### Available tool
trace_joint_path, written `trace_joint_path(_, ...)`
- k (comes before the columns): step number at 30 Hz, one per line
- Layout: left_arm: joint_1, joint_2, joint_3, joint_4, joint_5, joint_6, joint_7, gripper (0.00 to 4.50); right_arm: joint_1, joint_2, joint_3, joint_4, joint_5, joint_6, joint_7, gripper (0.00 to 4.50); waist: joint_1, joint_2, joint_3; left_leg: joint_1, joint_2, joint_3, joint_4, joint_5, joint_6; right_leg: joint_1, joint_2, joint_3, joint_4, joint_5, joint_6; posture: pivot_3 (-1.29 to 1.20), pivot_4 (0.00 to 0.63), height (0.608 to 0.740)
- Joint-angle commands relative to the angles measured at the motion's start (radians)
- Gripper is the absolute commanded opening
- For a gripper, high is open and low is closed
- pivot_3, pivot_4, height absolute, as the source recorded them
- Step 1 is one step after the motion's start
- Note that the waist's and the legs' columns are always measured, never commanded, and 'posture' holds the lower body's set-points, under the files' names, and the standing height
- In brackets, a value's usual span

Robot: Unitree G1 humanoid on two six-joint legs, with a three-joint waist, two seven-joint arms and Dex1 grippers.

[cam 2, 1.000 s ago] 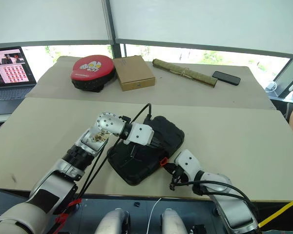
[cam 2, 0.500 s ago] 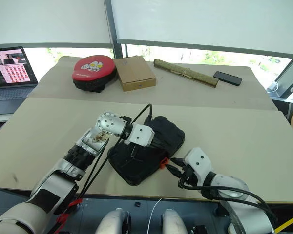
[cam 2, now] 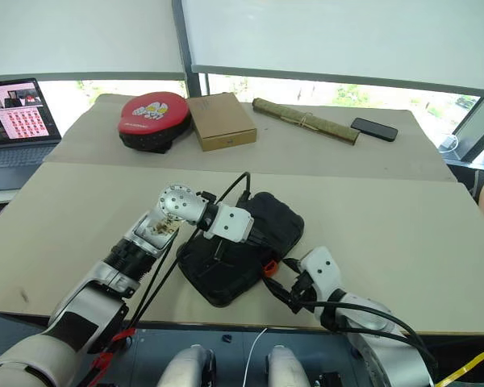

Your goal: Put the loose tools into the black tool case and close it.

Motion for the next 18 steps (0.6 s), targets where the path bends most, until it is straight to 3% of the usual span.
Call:
trace_joint_path(1,0.024,0.005,-0.063,0.042,0.055,0.005,-0.023,0.0,-0.013,0.011,0.028,0.018,-0.016,-0.034,-0.014,2.79,-0.001,0.0,0.0,0.0,0.0,0.0,0.0,0.0,0.0,0.0,0.0,0.0,0.0,0.0,0.0,0.0,0.15,0.74)
trace_joint_path(6,0.024,0.002,-0.063,0.041,0.056,0.006,-0.019,0.0,-0.02,0.01,0.044,0.043,-0.033,-0.057,-0.013,1.23,0.006,0.0,0.0,-0.001,-0.001,0.0,0.0,0.0,0.0,-0.001,-0.001,0.001,0.0,-0.001,0.0,0.0,0.15,0.74)
trace_joint_path(18,0.019,-0.001,-0.065,0.055,0.059,-0.002,-0.017,0.0,0.016,-0.024,0.035,0.008,-0.076,-0.127,-0.009,1.23,0.008,0.0,0.0,-0.002,-0.001,0.0,0.0,0.0,0.0,-0.001,-0.001,0.001,-0.002,-0.001,0.0,0.0,0.15,0.74)
